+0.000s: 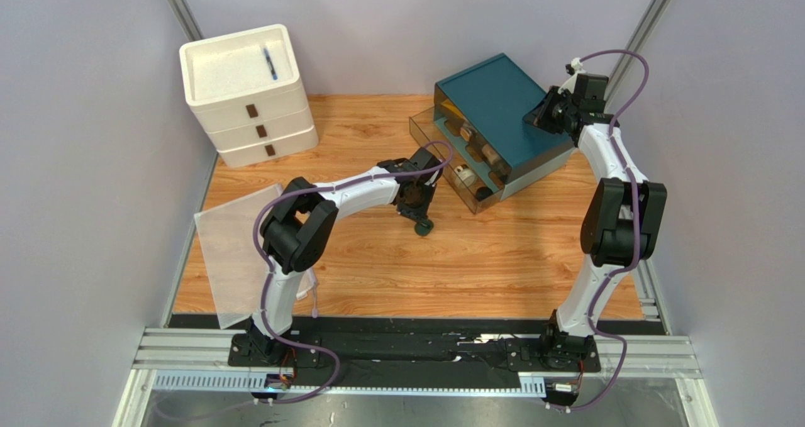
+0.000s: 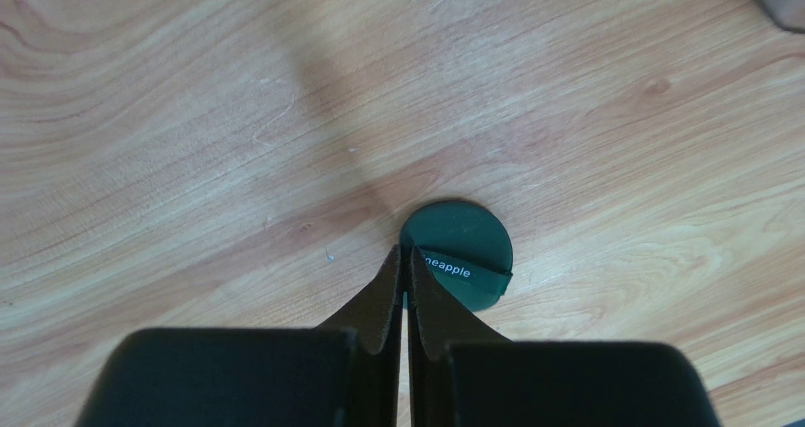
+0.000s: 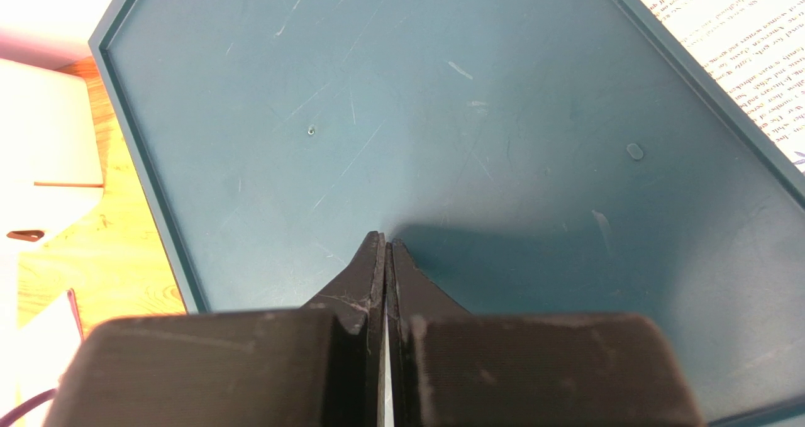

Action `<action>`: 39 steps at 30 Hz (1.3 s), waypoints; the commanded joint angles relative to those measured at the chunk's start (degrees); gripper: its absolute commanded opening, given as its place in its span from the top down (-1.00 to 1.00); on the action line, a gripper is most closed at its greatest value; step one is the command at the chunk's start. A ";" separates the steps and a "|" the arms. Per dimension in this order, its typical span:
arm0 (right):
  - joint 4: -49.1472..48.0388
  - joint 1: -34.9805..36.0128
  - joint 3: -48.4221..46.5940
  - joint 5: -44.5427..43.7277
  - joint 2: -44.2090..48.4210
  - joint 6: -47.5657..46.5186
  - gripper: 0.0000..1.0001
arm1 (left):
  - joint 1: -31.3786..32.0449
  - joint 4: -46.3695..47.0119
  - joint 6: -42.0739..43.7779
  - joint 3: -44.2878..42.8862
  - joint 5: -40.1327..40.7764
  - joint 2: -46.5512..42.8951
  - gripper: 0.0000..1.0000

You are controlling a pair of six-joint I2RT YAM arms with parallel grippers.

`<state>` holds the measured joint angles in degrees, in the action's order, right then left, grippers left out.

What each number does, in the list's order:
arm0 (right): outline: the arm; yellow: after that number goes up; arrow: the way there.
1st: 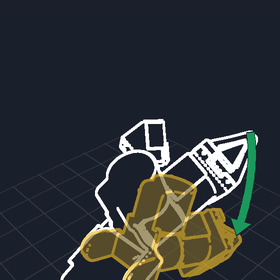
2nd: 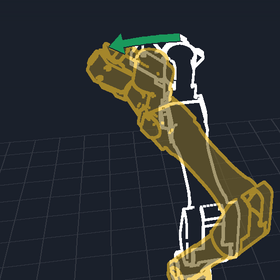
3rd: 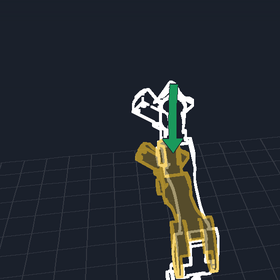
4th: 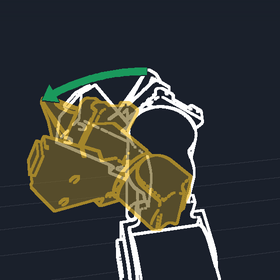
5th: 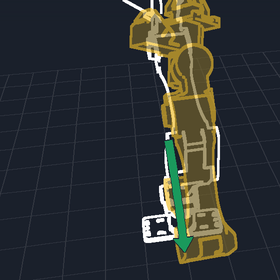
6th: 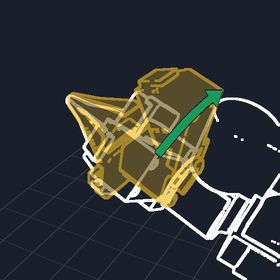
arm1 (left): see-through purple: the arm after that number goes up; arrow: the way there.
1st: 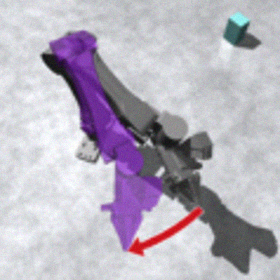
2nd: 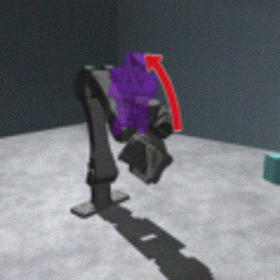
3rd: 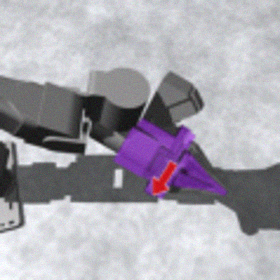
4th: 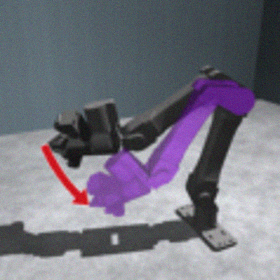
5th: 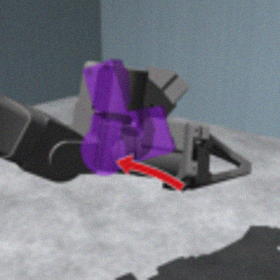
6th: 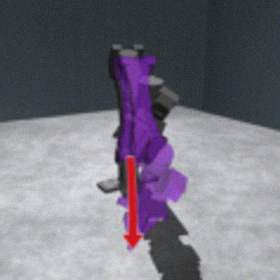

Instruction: Organize the makeup

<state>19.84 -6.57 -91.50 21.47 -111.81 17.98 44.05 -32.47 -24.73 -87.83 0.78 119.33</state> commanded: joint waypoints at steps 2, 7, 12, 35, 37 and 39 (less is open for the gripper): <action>21.91 1.29 8.18 -6.27 -11.50 -3.65 1.00 | -1.25 1.35 0.74 -8.38 -0.24 -4.45 1.00; 21.82 1.29 8.27 -6.18 -11.50 -3.82 1.00 | -2.48 4.86 0.74 -18.14 -0.16 -4.72 1.00; 21.82 1.29 8.18 -6.18 -11.50 -3.56 1.00 | -4.15 9.61 -2.33 -22.64 0.01 -3.75 1.00; 22.97 1.29 6.60 -6.53 -12.29 -4.18 1.00 | -8.28 0.83 -5.15 -46.90 4.41 15.23 0.02; 23.14 1.29 6.34 -6.45 -12.38 -4.27 1.00 | -8.28 0.83 -4.71 -46.55 3.71 15.23 -0.13; 23.06 1.29 6.43 -6.53 -12.47 -4.18 1.00 | -8.37 1.09 -4.27 -45.59 2.83 14.62 -0.18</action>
<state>19.20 -6.55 -92.18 22.35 -112.66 17.98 35.88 -32.36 -29.71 -134.50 5.45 135.72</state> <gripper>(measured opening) 0.003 0.574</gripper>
